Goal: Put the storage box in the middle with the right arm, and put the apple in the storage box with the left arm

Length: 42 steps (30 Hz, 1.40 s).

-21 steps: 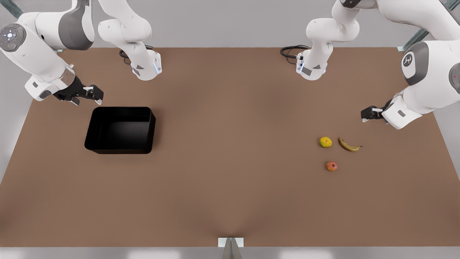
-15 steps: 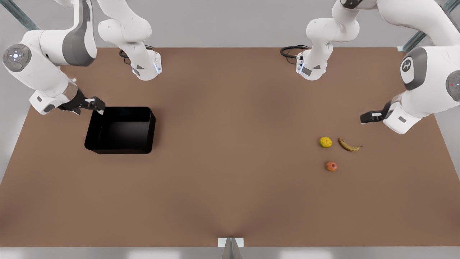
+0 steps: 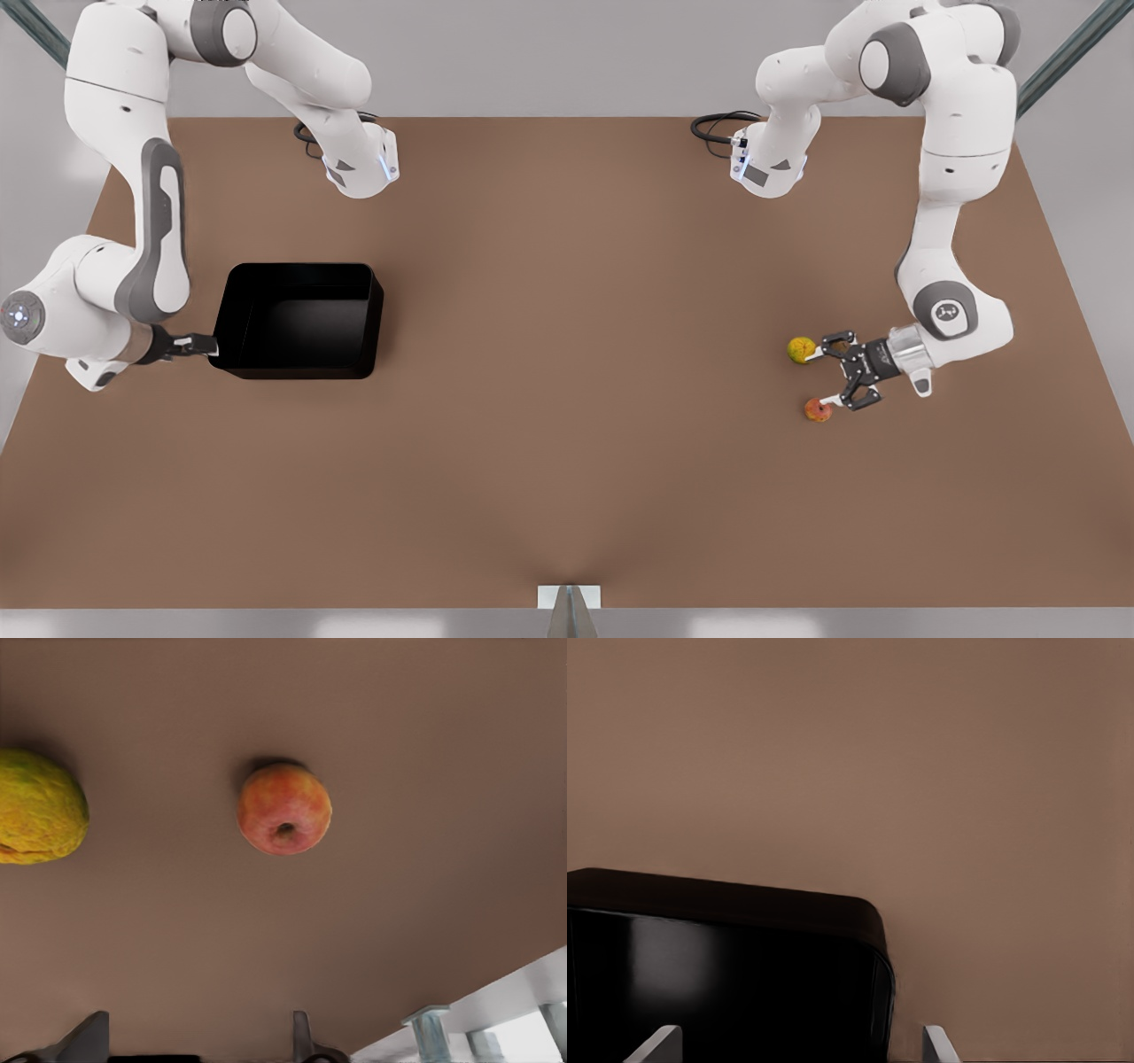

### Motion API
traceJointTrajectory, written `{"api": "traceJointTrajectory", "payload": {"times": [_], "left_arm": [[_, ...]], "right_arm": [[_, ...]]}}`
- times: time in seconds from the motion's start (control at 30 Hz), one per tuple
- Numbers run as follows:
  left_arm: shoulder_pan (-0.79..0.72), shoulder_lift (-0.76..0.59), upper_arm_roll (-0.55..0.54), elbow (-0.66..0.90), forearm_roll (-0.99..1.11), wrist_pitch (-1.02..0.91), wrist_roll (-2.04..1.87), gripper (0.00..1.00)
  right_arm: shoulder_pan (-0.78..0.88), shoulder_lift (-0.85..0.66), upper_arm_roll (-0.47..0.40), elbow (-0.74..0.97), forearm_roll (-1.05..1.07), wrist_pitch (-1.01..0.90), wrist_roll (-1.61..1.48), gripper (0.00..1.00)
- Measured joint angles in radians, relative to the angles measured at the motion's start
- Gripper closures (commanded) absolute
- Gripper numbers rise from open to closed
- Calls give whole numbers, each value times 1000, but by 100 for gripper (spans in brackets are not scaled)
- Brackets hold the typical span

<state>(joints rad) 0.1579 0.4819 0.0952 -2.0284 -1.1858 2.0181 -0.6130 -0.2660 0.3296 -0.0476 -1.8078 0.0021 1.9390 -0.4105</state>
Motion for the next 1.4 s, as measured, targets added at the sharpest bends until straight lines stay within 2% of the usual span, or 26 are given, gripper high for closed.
{"api": "traceJointTrajectory", "payload": {"times": [0.07,0.13,0.27,0.47,0.57,0.67,0.9,1.23,1.37,1.4], "left_arm": [[18,35,0,6,-136,11,105,0],[56,84,1,38,-227,1,125,0],[69,148,0,84,-331,-6,115,0],[69,204,-6,94,-382,-44,53,0],[69,221,-8,105,-395,-47,48,0],[68,236,-20,106,-402,-26,51,0],[69,277,-20,109,-433,-19,64,0],[69,294,-29,109,-492,-19,84,0],[69,300,-35,109,-511,-19,85,7],[69,300,-35,109,-515,-19,85,9]], "right_arm": [[-35,-44,0,-59,2,-4,-28,0],[-33,-219,0,-227,55,12,-27,0],[-39,-223,0,-351,90,152,-28,0],[-108,-189,-2,-384,67,202,-91,0],[-115,-178,-3,-401,67,218,-100,0],[-112,-96,-3,-400,66,289,-99,0],[-102,-51,-3,-398,30,296,-91,0],[-117,-43,-3,-440,29,347,-103,1],[-119,-22,-3,-438,18,348,-102,4],[-122,-16,-3,-438,18,350,-102,17]]}}
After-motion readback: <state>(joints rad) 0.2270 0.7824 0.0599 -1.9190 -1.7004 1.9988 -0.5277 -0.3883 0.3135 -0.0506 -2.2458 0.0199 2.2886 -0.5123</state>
